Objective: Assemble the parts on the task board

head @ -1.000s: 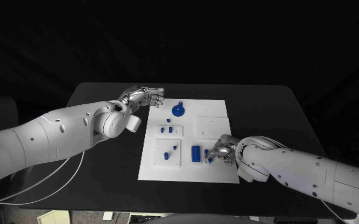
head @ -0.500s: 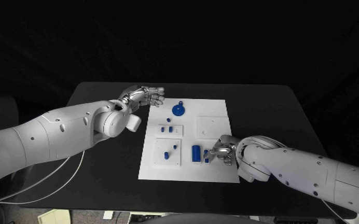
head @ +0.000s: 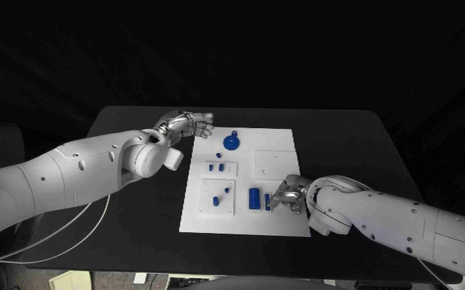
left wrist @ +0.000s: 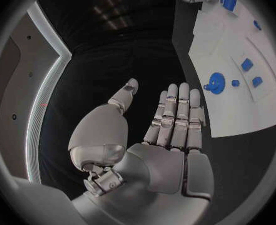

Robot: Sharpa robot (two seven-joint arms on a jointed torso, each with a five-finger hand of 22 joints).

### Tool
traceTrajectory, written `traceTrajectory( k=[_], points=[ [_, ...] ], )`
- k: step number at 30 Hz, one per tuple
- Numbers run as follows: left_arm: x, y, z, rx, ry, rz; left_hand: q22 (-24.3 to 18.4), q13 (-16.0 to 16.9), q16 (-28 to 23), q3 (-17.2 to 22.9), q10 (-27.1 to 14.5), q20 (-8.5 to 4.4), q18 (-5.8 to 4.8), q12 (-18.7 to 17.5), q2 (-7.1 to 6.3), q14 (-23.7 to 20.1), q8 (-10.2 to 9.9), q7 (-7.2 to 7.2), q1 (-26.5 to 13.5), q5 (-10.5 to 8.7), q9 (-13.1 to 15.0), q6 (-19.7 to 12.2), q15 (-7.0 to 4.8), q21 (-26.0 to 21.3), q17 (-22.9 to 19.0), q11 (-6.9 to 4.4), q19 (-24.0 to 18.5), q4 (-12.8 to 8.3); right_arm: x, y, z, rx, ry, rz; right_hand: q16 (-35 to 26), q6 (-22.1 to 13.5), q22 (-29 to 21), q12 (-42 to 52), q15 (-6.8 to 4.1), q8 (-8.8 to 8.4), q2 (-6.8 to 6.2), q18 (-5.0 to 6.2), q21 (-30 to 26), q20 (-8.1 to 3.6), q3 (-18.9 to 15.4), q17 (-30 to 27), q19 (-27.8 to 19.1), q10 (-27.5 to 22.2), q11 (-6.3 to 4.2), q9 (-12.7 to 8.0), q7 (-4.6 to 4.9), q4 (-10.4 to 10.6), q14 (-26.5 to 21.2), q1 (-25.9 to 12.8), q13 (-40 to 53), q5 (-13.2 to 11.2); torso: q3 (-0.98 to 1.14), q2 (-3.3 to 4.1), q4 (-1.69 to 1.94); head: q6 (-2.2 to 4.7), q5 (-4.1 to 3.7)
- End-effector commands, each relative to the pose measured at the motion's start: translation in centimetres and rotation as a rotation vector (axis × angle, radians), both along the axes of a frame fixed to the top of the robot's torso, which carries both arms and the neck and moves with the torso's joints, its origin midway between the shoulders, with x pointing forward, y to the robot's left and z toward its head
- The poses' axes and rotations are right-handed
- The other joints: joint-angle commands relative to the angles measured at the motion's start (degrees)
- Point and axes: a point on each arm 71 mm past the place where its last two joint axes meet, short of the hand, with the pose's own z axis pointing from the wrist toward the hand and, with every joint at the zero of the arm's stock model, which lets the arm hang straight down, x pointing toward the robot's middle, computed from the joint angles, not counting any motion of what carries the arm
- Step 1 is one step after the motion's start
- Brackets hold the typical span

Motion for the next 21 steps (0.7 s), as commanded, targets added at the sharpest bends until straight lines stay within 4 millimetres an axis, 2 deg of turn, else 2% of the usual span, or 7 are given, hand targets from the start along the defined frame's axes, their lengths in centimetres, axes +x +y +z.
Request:
traceTrajectory(
  k=[1,4,9,16,19,21],
  points=[
    [0.0,-0.3,0.1,-0.013,-0.003,-0.015,0.1,-0.1,-0.3,0.1,0.2,0.12,0.74,-0.2,0.25,0.5,0.2,-0.1,-0.1,-0.09,-0.1,-0.1,0.03,-0.2,0.1,0.13,0.3,0.3,0.2,0.1,-0.1,-0.008,-0.009,0.025,-0.3,0.2,0.8,0.3,-0.43,0.06,1.1,0.87,-0.3,-0.28,0.3,0.1,-0.1,-0.1,-0.13,-0.1,0.15,-0.5,0.1,0.9,0.0,-0.3,0.01,0.02,-0.03,0.03,-0.05],
    [0.0,-0.3,0.1,-0.013,-0.003,-0.017,0.1,-0.1,-0.3,0.1,0.2,0.12,0.74,-0.2,0.26,0.5,0.2,-0.1,-0.1,-0.09,-0.1,-0.1,0.03,-0.2,0.1,0.13,0.3,0.4,0.4,0.1,-0.3,-0.019,-0.019,0.02,-0.3,0.3,0.8,0.3,-0.42,0.11,1.98,0.87,-0.3,-0.19,0.4,0.1,-0.1,0.0,-0.14,-0.1,0.15,-0.5,0.1,1.1,0.0,-0.4,0.0,0.01,-0.01,0.0,-0.11],
    [0.0,-0.4,0.1,-0.014,-0.004,-0.016,0.1,-0.1,-0.3,0.1,0.2,0.12,0.74,-0.2,0.28,0.5,0.2,-0.1,-0.1,-0.09,-0.1,-0.1,0.04,-0.2,0.1,0.13,0.3,0.4,0.7,-0.3,-0.4,-0.036,-0.03,0.012,-0.3,0.4,0.8,0.3,-0.41,0.17,2.38,0.87,-0.3,-0.05,0.2,0.1,-0.1,0.0,-0.13,-0.1,0.15,-0.3,0.1,0.6,0.0,-0.5,0.02,0.01,0.04,0.03,-0.12],
    [0.1,-0.4,0.1,-0.015,-0.006,-0.018,0.1,-0.1,-0.3,0.1,0.2,0.13,0.73,-0.2,0.3,0.5,0.2,-0.1,-0.1,-0.09,-0.1,-0.1,0.04,-0.3,0.1,0.12,0.3,0.4,0.6,-1.1,-0.3,0.002,-0.02,-0.005,-0.4,0.2,0.8,0.2,-0.41,0.06,-0.44,0.87,-0.4,0.09,-0.7,0.2,0.0,-0.1,-0.1,-0.3,0.18,0.5,0.1,-1.5,0.0,-0.1,-0.03,-0.04,-0.09,0.18,-0.1],
    [0.1,-0.4,0.1,-0.014,-0.006,-0.017,0.1,-0.1,-0.4,0.1,0.2,0.13,0.73,-0.2,0.32,0.5,0.2,-0.1,-0.1,-0.09,-0.1,-0.1,0.04,-0.3,0.2,0.12,0.3,0.4,0.7,-1.5,0.0,0.071,-0.009,-0.029,-0.5,0.1,0.7,0.2,-0.41,-0.02,-1.85,0.87,-0.5,0.07,-0.9,0.1,0.0,-0.2,-0.08,-0.4,0.21,1.1,0.1,-2.4,-0.1,-0.3,-0.04,-0.09,0.02,0.52,-0.15],
    [0.1,-0.5,0.0,-0.014,-0.005,-0.015,0.1,-0.1,-0.4,0.1,0.2,0.13,0.73,-0.2,0.33,0.5,0.2,-0.1,-0.1,-0.09,-0.1,-0.1,0.04,-0.3,0.2,0.12,0.3,0.4,1.3,-1.5,0.7,0.148,-0.031,-0.033,-0.7,-1.0,0.6,0.0,-0.31,-0.56,-3.19,0.87,-0.7,0.0,-0.8,0.1,-0.2,-0.6,0.1,-0.6,0.43,1.7,-0.1,-2.7,-0.1,-0.4,-0.08,-0.15,-0.02,0.78,-0.18]
  ],
)
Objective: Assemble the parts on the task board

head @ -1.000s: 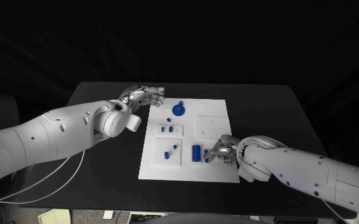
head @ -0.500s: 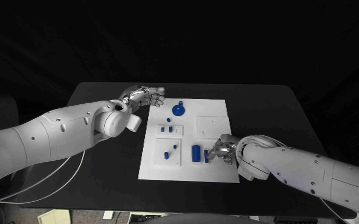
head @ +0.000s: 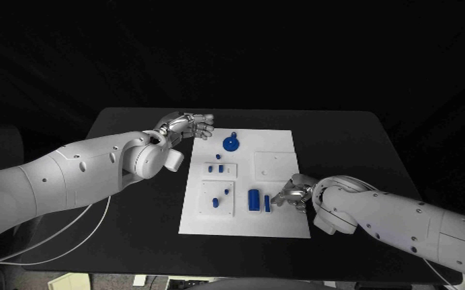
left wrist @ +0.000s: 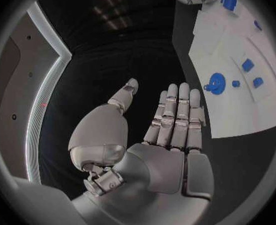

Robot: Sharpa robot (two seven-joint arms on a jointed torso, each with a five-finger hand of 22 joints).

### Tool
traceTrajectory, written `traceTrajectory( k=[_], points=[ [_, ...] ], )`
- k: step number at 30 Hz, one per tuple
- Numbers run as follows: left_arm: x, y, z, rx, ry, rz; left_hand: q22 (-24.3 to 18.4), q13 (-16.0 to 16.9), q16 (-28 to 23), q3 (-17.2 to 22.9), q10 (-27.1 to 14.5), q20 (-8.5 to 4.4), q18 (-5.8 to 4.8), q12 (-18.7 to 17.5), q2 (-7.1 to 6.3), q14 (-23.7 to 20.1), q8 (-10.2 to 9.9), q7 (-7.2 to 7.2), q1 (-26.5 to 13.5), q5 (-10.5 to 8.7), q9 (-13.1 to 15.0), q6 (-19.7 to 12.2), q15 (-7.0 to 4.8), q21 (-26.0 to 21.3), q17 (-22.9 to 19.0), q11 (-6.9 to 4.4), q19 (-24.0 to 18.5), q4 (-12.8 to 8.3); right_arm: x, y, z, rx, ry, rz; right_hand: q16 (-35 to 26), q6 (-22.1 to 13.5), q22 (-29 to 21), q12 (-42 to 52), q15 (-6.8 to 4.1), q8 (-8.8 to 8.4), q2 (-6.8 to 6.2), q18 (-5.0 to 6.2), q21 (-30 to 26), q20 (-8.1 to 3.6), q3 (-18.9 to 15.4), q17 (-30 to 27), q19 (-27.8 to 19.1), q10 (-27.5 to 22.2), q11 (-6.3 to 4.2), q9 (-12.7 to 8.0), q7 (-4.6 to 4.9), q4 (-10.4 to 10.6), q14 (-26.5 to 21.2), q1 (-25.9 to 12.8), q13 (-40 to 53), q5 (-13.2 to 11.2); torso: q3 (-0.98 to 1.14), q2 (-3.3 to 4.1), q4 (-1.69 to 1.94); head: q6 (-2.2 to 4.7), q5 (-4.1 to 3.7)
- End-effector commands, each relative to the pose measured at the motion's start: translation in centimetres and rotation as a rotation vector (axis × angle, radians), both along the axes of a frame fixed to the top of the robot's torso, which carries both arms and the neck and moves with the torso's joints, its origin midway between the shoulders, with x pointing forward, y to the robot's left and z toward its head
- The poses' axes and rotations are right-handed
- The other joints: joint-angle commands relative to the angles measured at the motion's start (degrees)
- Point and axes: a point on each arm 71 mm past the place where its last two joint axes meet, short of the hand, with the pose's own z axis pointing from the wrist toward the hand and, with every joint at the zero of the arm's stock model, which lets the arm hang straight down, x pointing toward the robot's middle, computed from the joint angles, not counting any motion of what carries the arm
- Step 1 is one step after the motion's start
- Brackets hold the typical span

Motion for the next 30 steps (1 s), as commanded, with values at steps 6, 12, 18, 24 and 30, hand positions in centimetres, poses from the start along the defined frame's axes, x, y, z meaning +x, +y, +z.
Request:
traceTrajectory(
  k=[6,12,18,24,30],
  points=[
    [0.2,-0.4,0.1,-0.015,-0.009,-0.015,0.1,-0.1,-0.4,0.0,0.2,0.14,1.0,-0.2,0.36,0.5,0.2,-0.09,-0.2,-0.09,-0.1,-0.1,0.04,-0.3,0.1,0.11,0.3,0.3,2.7,-0.4,3.2,0.339,-0.133,-0.069,-3.0,-6.4,0.0,-1.3,1.6,-2.95,-1.71,0.87,-3.0,1.1,1.3,-1.1,-3.7,-4.3,2.15,-0.8,2.55,1.3,-3.0,0.6,-0.6,0.1,-0.34,-0.35,-0.19,1.66,-0.23],
    [0.8,0.2,0.0,-0.009,-0.02,0.018,0.1,-0.1,-0.5,0.0,0.3,0.14,0.99,-0.1,0.56,0.4,0.3,-0.16,-0.2,-0.08,-0.1,0.0,0.04,-0.4,0.1,0.01,0.3,0.4,6.2,-2.0,5.8,0.481,-0.228,-0.147,-4.2,-7.4,0.3,-1.7,2.19,-2.78,0.07,0.86,-4.1,2.0,-0.7,-1.7,-5.8,-6.3,2.71,-0.4,3.06,0.0,-4.7,0.9,-1.3,4.9,-0.52,-0.69,-0.17,4.21,-0.84],
    [1.2,1.0,0.3,-0.019,-0.03,0.043,0.2,-0.1,-0.6,0.0,0.4,0.08,1.02,-0.1,0.61,0.5,0.3,-0.13,-0.2,-0.08,-0.1,-0.1,-0.04,-0.4,0.3,0.14,0.4,0.3,9.4,-2.9,8.2,0.597,-0.245,-0.192,-8.4,-8.7,-0.9,-4.3,2.81,-2.61,3.2,0.85,-7.6,3.72,-2.2,-4.3,-8.8,-8.8,3.16,0.1,3.46,-1.6,-7.3,2.8,-4.4,8.2,-0.88,-1.27,-0.39,8.05,-0.8],
    [2.5,2.1,1.6,-0.045,-0.076,0.068,0.2,-0.1,-1.1,0.1,0.5,0.07,0.97,-0.1,1.2,-0.1,0.7,-0.66,0.2,-0.08,0.0,0.6,-0.09,-0.7,0.3,-0.06,0.4,0.1,12.1,-3.2,10.2,0.725,-0.286,-0.288,-15.6,-10.0,-3.8,-9.5,3.69,-2.6,3.51,0.59,-13.4,5.94,-2.7,-8.2,-12.4,-11.6,4.01,0.4,4.33,-1.3,-9.8,2.9,-10.0,9.1,-1.36,-1.59,-0.59,10.59,-1.36],
    [3.8,2.0,2.6,-0.047,-0.121,0.083,0.1,-0.4,-2.2,0.0,-0.2,0.02,0.65,-0.4,1.53,-1.2,0.7,-1.31,0.8,-0.08,-0.1,0.7,-0.31,-1.4,0.2,-0.64,0.1,-0.6,13.2,-3.2,10.7,0.806,-0.293,-0.326,-34.0,-11.6,-9.8,-32.1,10.74,-2.19,3.53,-2.78,-26.2,10.68,-1.6,-17.7,-28.0,-16.0,7.96,0.7,5.13,-1.7,-20.3,2.3,-30.5,9.1,-1.39,-2.05,-0.86,12.36,-1.22]
  ],
)
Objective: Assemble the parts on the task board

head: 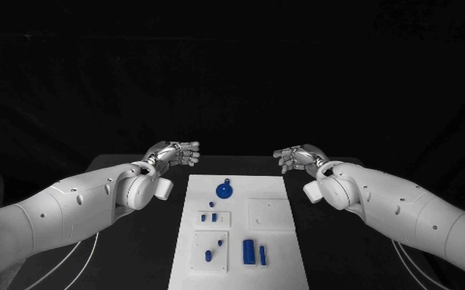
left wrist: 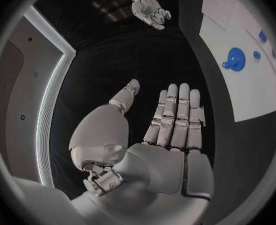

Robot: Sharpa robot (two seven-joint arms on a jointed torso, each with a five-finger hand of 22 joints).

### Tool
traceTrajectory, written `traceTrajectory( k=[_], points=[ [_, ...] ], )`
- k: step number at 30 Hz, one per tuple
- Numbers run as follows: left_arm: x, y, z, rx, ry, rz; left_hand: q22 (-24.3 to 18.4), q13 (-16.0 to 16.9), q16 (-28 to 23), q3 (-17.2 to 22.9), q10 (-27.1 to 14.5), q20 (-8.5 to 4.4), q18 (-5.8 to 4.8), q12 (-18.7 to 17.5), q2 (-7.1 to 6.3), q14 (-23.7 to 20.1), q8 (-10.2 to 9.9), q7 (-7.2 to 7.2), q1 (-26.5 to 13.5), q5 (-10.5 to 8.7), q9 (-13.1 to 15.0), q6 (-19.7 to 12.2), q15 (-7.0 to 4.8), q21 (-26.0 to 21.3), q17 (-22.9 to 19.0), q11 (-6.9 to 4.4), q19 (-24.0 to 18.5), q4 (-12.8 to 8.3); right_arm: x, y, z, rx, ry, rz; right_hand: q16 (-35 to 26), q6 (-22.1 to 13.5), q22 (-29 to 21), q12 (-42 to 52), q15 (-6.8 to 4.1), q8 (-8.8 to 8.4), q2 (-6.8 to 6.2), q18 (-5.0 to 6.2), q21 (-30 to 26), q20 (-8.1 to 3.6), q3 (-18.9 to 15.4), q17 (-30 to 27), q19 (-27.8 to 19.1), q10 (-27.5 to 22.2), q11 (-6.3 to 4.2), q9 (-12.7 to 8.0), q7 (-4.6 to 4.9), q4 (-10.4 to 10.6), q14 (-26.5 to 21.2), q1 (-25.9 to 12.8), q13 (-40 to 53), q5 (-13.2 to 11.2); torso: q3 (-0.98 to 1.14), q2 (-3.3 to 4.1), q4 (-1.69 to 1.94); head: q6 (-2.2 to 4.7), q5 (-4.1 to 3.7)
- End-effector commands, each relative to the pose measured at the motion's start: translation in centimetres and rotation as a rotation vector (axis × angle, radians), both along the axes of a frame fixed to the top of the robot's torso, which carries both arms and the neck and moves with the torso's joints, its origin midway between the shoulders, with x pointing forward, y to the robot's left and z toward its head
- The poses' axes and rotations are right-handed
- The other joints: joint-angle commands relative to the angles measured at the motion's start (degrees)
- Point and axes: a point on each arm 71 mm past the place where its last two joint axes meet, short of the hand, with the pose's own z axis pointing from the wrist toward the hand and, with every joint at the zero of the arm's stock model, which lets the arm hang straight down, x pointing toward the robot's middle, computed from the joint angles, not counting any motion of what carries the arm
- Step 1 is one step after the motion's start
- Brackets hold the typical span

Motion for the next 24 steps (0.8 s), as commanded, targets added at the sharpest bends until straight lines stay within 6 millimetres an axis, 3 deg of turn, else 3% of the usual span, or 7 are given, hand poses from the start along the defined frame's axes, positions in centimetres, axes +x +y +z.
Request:
traceTrajectory(
  k=[1,9,10,13,14,16,24],
  points=[
    [0.3,-0.6,0.4,-0.046,-0.038,-0.016,-0.1,-0.2,-0.7,-0.2,-0.4,0.05,0.63,-0.4,0.38,-0.8,0.0,-0.48,0.0,-0.08,-0.1,-0.1,-0.02,-0.5,0.0,-0.23,-0.2,-0.4,0.3,0.1,0.1,0.119,-0.016,0.012,-7.1,-0.7,-2.1,-8.0,2.96,0.51,0.23,-2.31,-4.2,1.66,-0.3,-3.8,-5.7,0.0,1.64,0.1,-0.24,-0.2,-3.5,0.2,-8.1,0.1,-0.05,-0.57,-0.12,1.3,0.12],
    [1.1,-1.2,0.3,-0.056,-0.051,-0.007,-0.6,-1.6,-3.2,-0.6,-4.0,0.45,-0.95,-0.5,0.42,-4.2,-0.8,-0.53,-0.2,-0.08,-0.7,-1.7,0.5,-3.2,-0.7,0.14,-3.2,-0.7,0.7,0.0,0.0,0.156,-0.025,-0.009,-19.6,-5.3,-7.3,-22.7,6.71,-0.06,0.79,-2.74,-12.0,4.73,-3.7,-12.3,-12.3,0.0,2.72,-1.5,-1.27,0.2,-10.7,0.9,-24.8,0.6,0.65,-1.12,-0.06,3.43,0.81],
    [0.9,-0.9,0.0,-0.021,-0.027,0.005,-21.0,-7.0,-23.3,-22.4,-22.2,-1.85,-2.88,-4.2,2.86,-50.3,-16.6,-9.33,-51.9,-3.05,-28.2,-48.2,-7.38,-31.0,-25.8,-7.22,-36.3,14.9,0.7,-0.1,-0.3,0.096,-0.005,-0.03,-39.9,-49.0,-24.7,-36.4,-2.16,-12.13,3.84,-13.07,-28.0,-7.09,-35.7,-42.9,-45.1,-49.6,-5.65,-32.0,-10.02,16.1,-56.3,-45.3,-40.3,-12.2,0.32,-0.94,-0.02,2.78,0.59],
    [0.8,-1.0,0.0,-0.023,-0.028,0.008,-24.5,-7.0,-23.3,-22.4,-25.6,-1.85,-2.88,-4.2,2.86,-50.3,-16.6,-9.33,-51.9,-3.05,-28.2,-48.2,-7.38,-31.0,-25.8,-7.22,-36.3,14.9,0.6,-0.1,-0.2,0.1,-0.01,-0.032,-39.9,-49.0,-66.2,-36.4,-2.16,-12.13,3.84,-13.07,-28.0,-7.09,-35.7,-42.9,-45.1,-49.6,-5.65,-32.0,-10.02,16.1,-56.3,-45.3,-40.3,-12.2,0.39,-1.21,0.08,2.55,0.48],
    [0.7,-1.1,0.0,-0.024,-0.03,0.011,-26.1,-7.0,-23.3,-22.4,-65.7,-1.85,-2.88,-4.2,2.86,-50.3,-16.6,-9.33,-51.9,-3.05,-28.2,-48.2,-7.38,-31.0,-25.8,-7.22,-36.3,14.9,0.5,0.0,-0.2,0.103,-0.013,-0.035,-39.9,-49.0,-66.2,-36.4,-2.16,-12.13,3.84,-13.07,-28.0,-7.09,-35.7,-42.9,-45.1,-49.6,-5.65,-32.0,-10.02,16.1,-56.3,-45.3,-40.3,-12.2,0.44,-1.41,0.15,2.37,0.39],
    [0.3,-1.5,-0.1,-0.029,-0.034,0.02,-68.9,-7.0,-23.3,-22.4,-65.7,-1.85,-2.88,-4.2,2.86,-50.3,-16.6,-9.33,-51.9,-3.05,-28.2,-48.2,-7.38,-31.0,-25.8,-7.22,-36.3,14.9,0.2,0.2,-0.1,0.115,-0.024,-0.043,-39.9,-49.0,-66.2,-36.4,-2.16,-12.13,3.84,-13.07,-28.0,-7.09,-35.7,-42.9,-45.1,-49.6,-5.65,-32.0,-10.02,16.1,-56.3,-45.3,-40.3,-12.2,0.63,-2.16,0.4,1.74,0.08],
    [-2.3,-3.8,-0.5,-0.058,-0.065,0.088,-68.9,-7.0,-23.3,-22.4,-65.7,-1.85,-2.88,-4.2,2.86,-50.3,-16.6,-9.33,-51.9,-3.05,-28.2,-48.2,-7.38,-31.0,-25.8,-7.22,-36.3,14.9,-2.1,1.2,0.6,0.187,-0.092,-0.105,-39.9,-49.0,-66.2,-36.4,-2.16,-12.13,3.84,-13.07,-28.0,-7.09,-35.7,-42.9,-45.1,-49.6,-5.65,-32.0,-10.02,16.1,-56.3,-45.3,-40.3,-12.2,1.62,-6.01,1.73,-1.55,-1.51]
  ],
)
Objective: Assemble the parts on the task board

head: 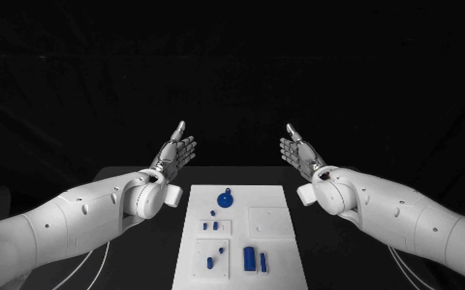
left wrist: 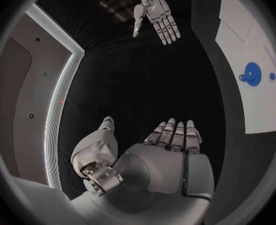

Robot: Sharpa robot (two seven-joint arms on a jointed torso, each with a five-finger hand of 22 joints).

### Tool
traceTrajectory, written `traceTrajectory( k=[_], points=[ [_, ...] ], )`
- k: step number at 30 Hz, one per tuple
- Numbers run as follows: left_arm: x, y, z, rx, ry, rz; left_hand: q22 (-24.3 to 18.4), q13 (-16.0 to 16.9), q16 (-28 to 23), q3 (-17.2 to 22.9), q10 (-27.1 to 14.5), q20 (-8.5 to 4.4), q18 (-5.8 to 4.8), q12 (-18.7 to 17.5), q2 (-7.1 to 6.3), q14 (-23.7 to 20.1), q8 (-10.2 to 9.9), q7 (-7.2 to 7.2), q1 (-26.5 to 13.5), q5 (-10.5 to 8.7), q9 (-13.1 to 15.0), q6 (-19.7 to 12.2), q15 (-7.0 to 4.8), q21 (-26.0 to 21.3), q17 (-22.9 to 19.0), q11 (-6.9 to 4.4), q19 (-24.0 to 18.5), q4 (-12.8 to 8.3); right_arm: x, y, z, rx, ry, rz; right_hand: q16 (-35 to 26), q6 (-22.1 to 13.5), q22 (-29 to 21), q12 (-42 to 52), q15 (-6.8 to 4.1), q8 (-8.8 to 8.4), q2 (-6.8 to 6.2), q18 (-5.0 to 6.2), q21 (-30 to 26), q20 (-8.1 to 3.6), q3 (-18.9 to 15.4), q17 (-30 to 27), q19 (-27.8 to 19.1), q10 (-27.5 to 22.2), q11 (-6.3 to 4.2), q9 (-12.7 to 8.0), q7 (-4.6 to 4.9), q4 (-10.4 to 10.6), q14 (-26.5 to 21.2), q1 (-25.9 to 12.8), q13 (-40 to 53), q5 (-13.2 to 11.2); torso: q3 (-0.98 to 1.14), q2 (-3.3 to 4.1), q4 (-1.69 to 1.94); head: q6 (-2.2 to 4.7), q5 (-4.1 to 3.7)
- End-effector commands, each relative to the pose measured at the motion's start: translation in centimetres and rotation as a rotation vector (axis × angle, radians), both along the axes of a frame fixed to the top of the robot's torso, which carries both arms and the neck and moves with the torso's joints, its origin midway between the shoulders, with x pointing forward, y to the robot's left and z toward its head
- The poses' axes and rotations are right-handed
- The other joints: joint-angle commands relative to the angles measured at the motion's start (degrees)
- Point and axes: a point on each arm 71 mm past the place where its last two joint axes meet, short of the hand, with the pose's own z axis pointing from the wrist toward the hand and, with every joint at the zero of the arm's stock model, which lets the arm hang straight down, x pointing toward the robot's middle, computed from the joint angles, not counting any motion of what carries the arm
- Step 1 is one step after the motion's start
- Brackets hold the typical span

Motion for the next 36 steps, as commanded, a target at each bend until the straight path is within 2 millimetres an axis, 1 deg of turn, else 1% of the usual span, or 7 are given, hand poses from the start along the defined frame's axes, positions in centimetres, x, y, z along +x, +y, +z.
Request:
traceTrajectory(
  k=[1,3,5,12,16,21,36],
  points=[
    [-1.1,-0.6,0.2,0.009,-0.056,0.111,-16.4,-0.6,-2.4,-2.7,-11.0,-0.3,-0.86,-0.7,0.27,-5.5,-1.9,-1.03,-6.2,-0.48,-3.3,-5.5,-0.92,-3.3,-3.0,-0.88,-3.9,1.7,-1.0,0.1,0.8,0.059,-0.078,-0.106,-2.4,-5.2,-8.8,-1.6,-1.1,-1.43,0.35,-1.65,-1.9,-1.41,-3.8,-3.6,-3.9,-5.9,-0.98,-3.6,-1.07,1.9,-5.5,-5.6,-1.8,-1.5,0.65,-2.46,0.85,-1.6,-0.76],
    [-2.1,-1.4,0.3,0.001,-0.065,0.135,-16.4,-0.6,-2.4,-2.7,-11.0,-0.3,-0.86,-0.7,0.27,-5.5,-1.9,-1.03,-6.2,-0.48,-3.3,-5.5,-0.92,-3.3,-3.0,-0.88,-3.9,1.7,-1.9,0.4,1.0,0.079,-0.094,-0.13,-2.4,-5.2,-8.8,-1.6,-1.1,-1.43,0.35,-1.65,-1.9,-1.41,-3.8,-3.6,-3.9,-5.9,-0.98,-3.6,-1.07,1.9,-5.5,-5.6,-1.8,-1.5,0.74,-2.82,0.97,-1.91,-0.91],
    [-3.4,-2.2,0.4,-0.007,-0.076,0.165,-16.4,-0.6,-2.4,-2.7,-11.0,-0.3,-0.86,-0.7,0.27,-5.5,-1.9,-1.03,-6.2,-0.48,-3.3,-5.5,-0.92,-3.3,-3.0,-0.88,-3.9,1.7,-3.2,0.8,1.3,0.102,-0.11,-0.161,-2.4,-5.2,-8.8,-1.6,-1.1,-1.43,0.35,-1.65,-1.9,-1.41,-3.8,-3.6,-3.9,-5.9,-0.98,-3.6,-1.07,1.9,-5.5,-5.6,-1.8,-1.5,0.77,-2.96,1.02,-2.03,-0.97],
    [-6.3,-3.9,1.0,-0.018,-0.097,0.227,-16.4,-0.6,-2.4,-2.7,-11.0,-0.3,-0.86,-0.7,0.27,-5.5,-1.9,-1.03,-6.2,-0.48,-3.3,-5.5,-0.92,-3.3,-3.0,-0.88,-3.9,1.7,-6.9,1.6,2.0,0.145,-0.137,-0.242,-2.4,-5.2,-8.8,-1.6,-1.1,-1.43,0.35,-1.65,-1.9,-1.41,-3.8,-3.6,-3.9,-5.9,-0.98,-3.6,-1.07,1.9,-5.5,-5.6,-1.8,-1.5,0.77,-2.96,1.02,-2.03,-0.97],
    [-7.1,-4.3,1.3,-0.019,-0.102,0.243,-16.4,-0.6,-2.4,-2.7,-11.0,-0.3,-0.86,-0.7,0.27,-5.5,-1.9,-1.03,-6.2,-0.48,-3.3,-5.5,-0.92,-3.3,-3.0,-0.88,-3.9,1.7,-8.2,1.8,2.3,0.152,-0.141,-0.268,-2.4,-5.2,-8.8,-1.6,-1.1,-1.43,0.35,-1.65,-1.9,-1.41,-3.8,-3.6,-3.9,-5.9,-0.98,-3.6,-1.07,1.9,-5.5,-5.6,-1.8,-1.5,0.77,-2.96,1.02,-2.03,-0.97],
    [-7.3,-4.4,1.3,-0.019,-0.103,0.247,-16.4,-0.6,-2.4,-2.7,-11.0,-0.3,-0.86,-0.7,0.27,-5.5,-1.9,-1.03,-6.2,-0.48,-3.3,-5.5,-0.92,-3.3,-3.0,-0.88,-3.9,1.7,-9.0,1.9,2.5,0.155,-0.143,-0.282,-2.4,-5.2,-8.8,-1.6,-1.1,-1.43,0.35,-1.65,-1.9,-1.41,-3.8,-3.6,-3.9,-5.9,-0.98,-3.6,-1.07,1.9,-5.5,-5.6,-1.8,-1.5,0.77,-2.96,1.02,-2.03,-0.97],
    [-7.3,-4.4,1.3,-0.019,-0.103,0.247,-16.4,-0.6,-2.4,-2.7,-11.0,-0.3,-0.86,-0.7,0.27,-5.5,-1.9,-1.03,-6.2,-0.48,-3.3,-5.5,-0.92,-3.3,-3.0,-0.88,-3.9,1.7,-9.0,1.9,2.5,0.156,-0.143,-0.283,-2.4,-5.2,-8.8,-1.6,-1.1,-1.43,0.35,-1.65,-1.9,-1.41,-3.8,-3.6,-3.9,-5.9,-0.98,-3.6,-1.07,1.9,-5.5,-5.6,-1.8,-1.5,0.77,-2.96,1.02,-2.03,-0.97]
  ],
)
